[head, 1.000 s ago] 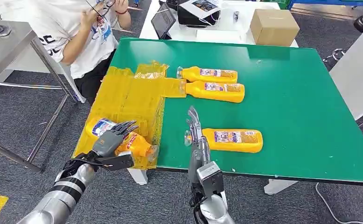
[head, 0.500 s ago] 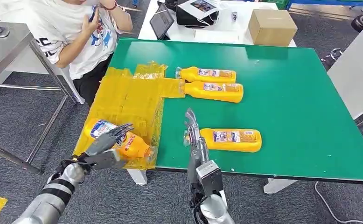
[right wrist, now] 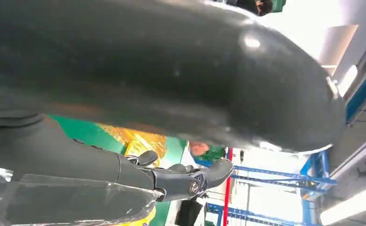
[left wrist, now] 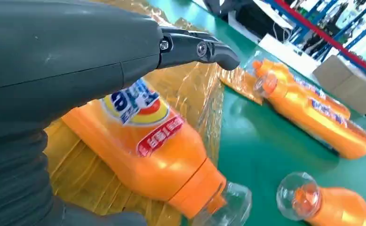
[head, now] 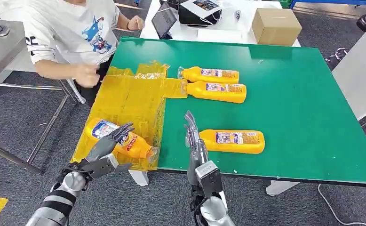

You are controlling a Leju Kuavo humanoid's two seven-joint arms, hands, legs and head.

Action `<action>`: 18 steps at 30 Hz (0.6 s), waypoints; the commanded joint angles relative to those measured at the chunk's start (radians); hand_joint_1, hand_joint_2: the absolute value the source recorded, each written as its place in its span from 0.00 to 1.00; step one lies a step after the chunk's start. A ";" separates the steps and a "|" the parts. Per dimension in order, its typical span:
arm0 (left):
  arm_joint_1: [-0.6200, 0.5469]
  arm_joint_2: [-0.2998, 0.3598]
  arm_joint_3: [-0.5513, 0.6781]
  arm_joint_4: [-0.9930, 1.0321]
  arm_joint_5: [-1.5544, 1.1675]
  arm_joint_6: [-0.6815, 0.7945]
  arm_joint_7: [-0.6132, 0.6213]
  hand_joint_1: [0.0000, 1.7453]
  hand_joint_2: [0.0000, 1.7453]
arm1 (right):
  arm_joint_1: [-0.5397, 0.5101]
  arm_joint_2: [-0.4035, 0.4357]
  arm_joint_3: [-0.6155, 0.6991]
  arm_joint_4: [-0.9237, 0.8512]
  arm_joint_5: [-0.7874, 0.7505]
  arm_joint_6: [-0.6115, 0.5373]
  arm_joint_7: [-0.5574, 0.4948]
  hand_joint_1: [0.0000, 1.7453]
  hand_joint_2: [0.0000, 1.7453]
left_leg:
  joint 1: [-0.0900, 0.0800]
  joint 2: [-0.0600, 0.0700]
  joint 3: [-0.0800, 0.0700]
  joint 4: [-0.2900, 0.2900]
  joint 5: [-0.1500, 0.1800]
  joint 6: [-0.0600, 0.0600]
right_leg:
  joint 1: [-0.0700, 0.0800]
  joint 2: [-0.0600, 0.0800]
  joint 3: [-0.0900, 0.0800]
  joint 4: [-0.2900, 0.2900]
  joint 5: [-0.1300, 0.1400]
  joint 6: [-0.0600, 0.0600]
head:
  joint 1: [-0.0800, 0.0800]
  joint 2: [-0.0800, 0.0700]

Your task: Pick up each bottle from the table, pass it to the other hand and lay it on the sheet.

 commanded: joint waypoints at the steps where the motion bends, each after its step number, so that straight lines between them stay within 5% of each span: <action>1: -0.011 -0.055 0.060 -0.015 -0.004 0.052 -0.013 0.00 1.00 | -0.033 -0.024 0.006 0.078 0.003 -0.004 0.007 0.00 0.00 | 0.002 -0.001 0.003 0.000 -0.001 -0.001 | 0.001 0.001 0.004 -0.002 -0.001 -0.001 | 0.000 0.000; 7: 0.002 -0.174 0.101 -0.221 0.082 0.407 -0.027 0.00 1.00 | -0.024 -0.027 0.025 0.063 0.024 -0.051 0.023 0.00 0.00 | 0.002 -0.003 0.001 0.001 -0.002 -0.001 | 0.002 -0.002 0.003 -0.001 -0.002 -0.001 | 0.000 0.000; 15: 0.010 -0.214 0.137 -0.240 0.173 0.388 -0.027 0.00 1.00 | -0.016 -0.057 0.006 0.017 0.099 -0.114 0.051 0.00 0.00 | 0.002 -0.002 0.003 0.000 -0.002 -0.002 | 0.002 0.000 0.005 -0.002 -0.001 -0.002 | 0.000 0.000; 18: 0.048 -0.250 0.173 -0.235 0.223 0.382 -0.025 0.00 1.00 | -0.019 -0.131 -0.060 -0.046 0.207 -0.182 0.116 0.00 0.00 | 0.002 -0.001 0.005 0.000 -0.003 -0.003 | 0.002 0.001 0.006 -0.002 -0.002 -0.003 | 0.000 0.000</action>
